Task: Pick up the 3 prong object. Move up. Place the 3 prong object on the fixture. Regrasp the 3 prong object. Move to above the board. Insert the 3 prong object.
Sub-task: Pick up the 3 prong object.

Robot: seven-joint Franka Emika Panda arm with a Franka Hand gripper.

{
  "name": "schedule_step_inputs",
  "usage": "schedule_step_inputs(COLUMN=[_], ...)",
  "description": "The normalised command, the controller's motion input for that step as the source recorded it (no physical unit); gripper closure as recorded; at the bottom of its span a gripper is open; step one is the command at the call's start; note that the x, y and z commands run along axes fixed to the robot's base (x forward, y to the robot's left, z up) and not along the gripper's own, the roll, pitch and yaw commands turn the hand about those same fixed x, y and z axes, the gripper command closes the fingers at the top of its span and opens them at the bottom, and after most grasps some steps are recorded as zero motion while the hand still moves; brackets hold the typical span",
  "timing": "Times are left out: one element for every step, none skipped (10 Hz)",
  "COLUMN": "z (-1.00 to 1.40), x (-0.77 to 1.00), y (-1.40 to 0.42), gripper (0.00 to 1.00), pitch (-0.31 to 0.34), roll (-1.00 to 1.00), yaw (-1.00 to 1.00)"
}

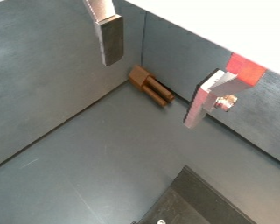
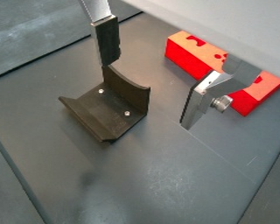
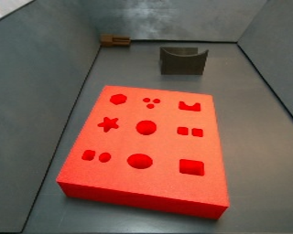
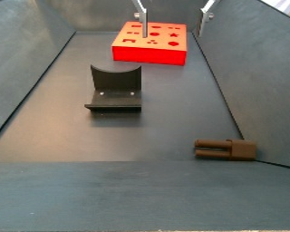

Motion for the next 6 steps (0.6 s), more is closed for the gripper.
schedule_step_inputs(z=[0.0,0.0,-0.16,-0.24,-0.3,-0.33], x=[0.0,-0.21,-0.38,-0.47,-0.39,-0.46], y=[0.0,0.17,0.51,0.44,0.26,0.24], gripper=[0.0,0.0,0.0,0.0,0.0,0.0], pitch=[0.0,0.004,-0.051,-0.061,-0.106,-0.139], roll=[0.01,0.0,-0.08,0.0,-0.01,-0.01], yaw=[0.0,-0.43,-0.29,-0.4,-0.59,-0.59])
